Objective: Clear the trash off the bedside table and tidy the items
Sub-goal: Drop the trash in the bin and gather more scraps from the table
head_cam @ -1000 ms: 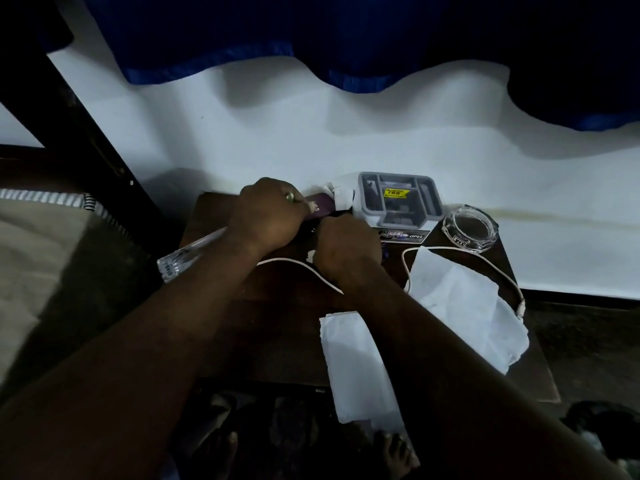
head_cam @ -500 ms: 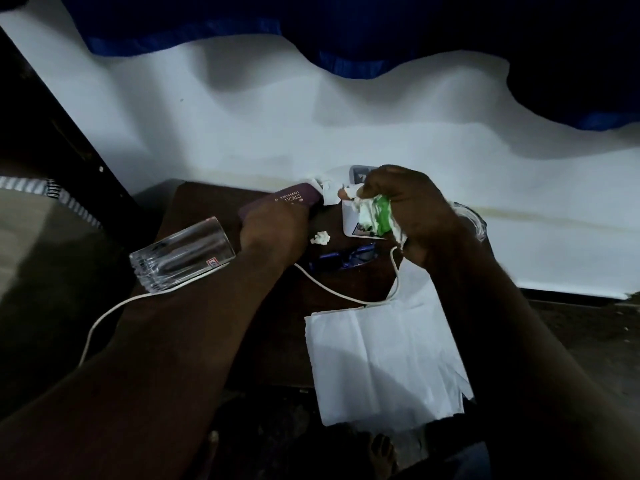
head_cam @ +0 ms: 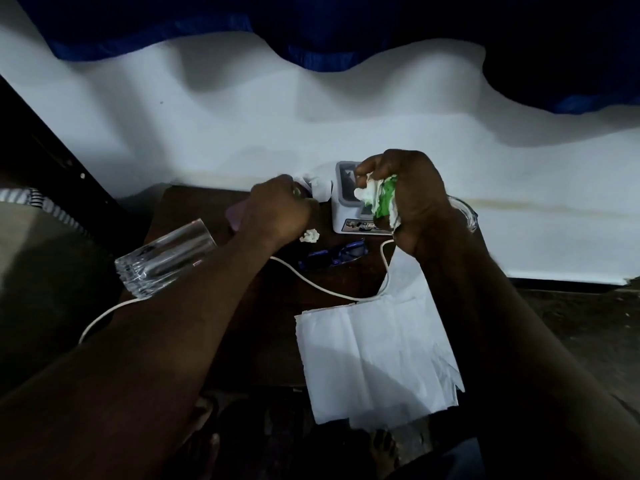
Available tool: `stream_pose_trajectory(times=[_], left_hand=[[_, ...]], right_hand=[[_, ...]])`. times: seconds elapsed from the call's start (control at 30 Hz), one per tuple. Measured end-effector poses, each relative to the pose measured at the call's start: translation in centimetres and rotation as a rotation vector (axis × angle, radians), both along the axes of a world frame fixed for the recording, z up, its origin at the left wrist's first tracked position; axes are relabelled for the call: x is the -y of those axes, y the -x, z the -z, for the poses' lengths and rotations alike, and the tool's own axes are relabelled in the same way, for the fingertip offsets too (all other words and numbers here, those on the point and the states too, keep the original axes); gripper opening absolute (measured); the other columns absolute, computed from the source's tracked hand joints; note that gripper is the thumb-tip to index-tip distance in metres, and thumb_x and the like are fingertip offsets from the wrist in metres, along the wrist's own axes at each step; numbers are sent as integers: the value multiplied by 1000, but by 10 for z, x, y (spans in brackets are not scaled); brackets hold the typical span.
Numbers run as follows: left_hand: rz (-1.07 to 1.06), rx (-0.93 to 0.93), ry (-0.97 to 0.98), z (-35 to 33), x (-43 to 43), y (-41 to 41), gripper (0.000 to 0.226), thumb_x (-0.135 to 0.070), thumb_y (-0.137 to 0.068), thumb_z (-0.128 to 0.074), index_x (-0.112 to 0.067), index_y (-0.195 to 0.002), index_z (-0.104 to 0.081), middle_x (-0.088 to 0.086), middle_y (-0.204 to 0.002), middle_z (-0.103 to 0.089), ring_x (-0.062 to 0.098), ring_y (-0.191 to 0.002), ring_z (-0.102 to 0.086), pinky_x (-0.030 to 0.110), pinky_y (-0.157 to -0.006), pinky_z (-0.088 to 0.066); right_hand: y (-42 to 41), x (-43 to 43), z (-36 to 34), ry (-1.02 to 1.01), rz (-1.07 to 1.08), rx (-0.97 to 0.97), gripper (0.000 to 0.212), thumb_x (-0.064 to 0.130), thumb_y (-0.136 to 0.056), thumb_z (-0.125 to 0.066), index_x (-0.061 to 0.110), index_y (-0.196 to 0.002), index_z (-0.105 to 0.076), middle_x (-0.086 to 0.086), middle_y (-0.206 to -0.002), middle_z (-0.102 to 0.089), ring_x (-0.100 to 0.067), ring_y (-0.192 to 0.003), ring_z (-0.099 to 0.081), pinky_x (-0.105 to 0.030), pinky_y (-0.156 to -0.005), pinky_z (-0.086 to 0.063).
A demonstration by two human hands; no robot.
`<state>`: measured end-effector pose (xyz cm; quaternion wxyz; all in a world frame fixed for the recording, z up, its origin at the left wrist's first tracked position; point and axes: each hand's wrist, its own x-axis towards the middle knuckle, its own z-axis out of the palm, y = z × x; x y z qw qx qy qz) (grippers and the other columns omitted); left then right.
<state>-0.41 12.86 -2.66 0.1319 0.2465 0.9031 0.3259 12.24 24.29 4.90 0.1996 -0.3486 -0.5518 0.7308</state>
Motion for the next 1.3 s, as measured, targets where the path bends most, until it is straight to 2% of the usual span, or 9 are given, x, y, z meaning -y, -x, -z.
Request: stream_pose_trajectory(times=[0.17, 0.33, 0.43, 0.67, 0.77, 0.9, 1.03, 1.17, 1.3], left_hand=[[71, 24, 26, 0, 2, 4, 1, -27, -87, -61, -28, -88, -61, 6, -102, -72, 30, -98, -65, 29, -69, -41], [269, -126, 125, 12, 4, 5, 37, -21, -100, -51, -24, -134, -66, 6, -127, -71, 27, -114, -66, 21, -90, -44], [365, -161, 211, 24, 3, 3, 29, -32, -100, -61, -11, -117, -71, 12, -117, -72, 29, -110, -66, 32, -85, -48], [356, -161, 266, 36, 0, 1, 25, -43, -88, -73, -25, -85, -57, 8, -108, -71, 30, -105, -65, 36, -81, -49], [370, -169, 306, 38, -4, 3, 23, -41, -96, -64, -20, -86, -59, 14, -114, -70, 33, -108, -64, 35, -80, -45], [364, -101, 141, 28, -5, 5, 34, -33, -93, -58, -14, -120, -65, 9, -118, -70, 28, -108, -66, 32, -89, -51], [225, -173, -4, 20, -9, 8, 18, -26, -91, -60, -23, -109, -59, 1, -85, -65, 14, -65, -56, 19, -52, -39], [115, -197, -8, 25, -20, 13, 17, -32, -94, -63, -25, -109, -66, 13, -105, -74, 36, -99, -68, 33, -74, -49], [71, -274, 110, 36, -31, 18, 23, -38, -92, -63, -24, -109, -68, 15, -109, -73, 40, -105, -66, 38, -80, -51]], right_hand=[[2, -4, 3, -28, 62, 36, 34, 23, -93, -67, 8, -62, -68, -5, -60, -64, -19, -42, -55, -18, -44, -42], [7, -9, 11, -158, 85, 107, 40, 35, -88, -77, 16, -53, -74, -6, -74, -72, -24, -62, -63, -38, -69, -53], [9, -11, 13, -191, 92, 107, 37, 36, -88, -77, 18, -55, -76, -4, -74, -74, -26, -69, -65, -45, -78, -55], [5, -16, 17, -248, 97, 105, 34, 37, -87, -77, 20, -58, -78, -3, -74, -77, -20, -69, -67, -46, -83, -58], [4, -17, 18, -256, 99, 104, 34, 37, -87, -77, 19, -58, -77, -4, -76, -77, -20, -67, -68, -41, -80, -58], [1, -19, 17, -244, 95, 108, 34, 35, -87, -78, 18, -58, -77, -4, -73, -77, -18, -62, -69, -35, -69, -59], [-1, -20, 18, -287, 88, 114, 34, 34, -86, -79, 17, -57, -76, 2, -69, -76, -11, -62, -70, -23, -65, -57], [-2, -22, 21, -347, 79, 149, 31, 36, -85, -78, 22, -58, -77, 7, -75, -78, -6, -74, -73, -23, -72, -55], [-7, -25, 25, -483, 74, 194, 29, 46, -84, -75, 31, -59, -77, 11, -75, -78, -10, -84, -73, -29, -82, -52]])
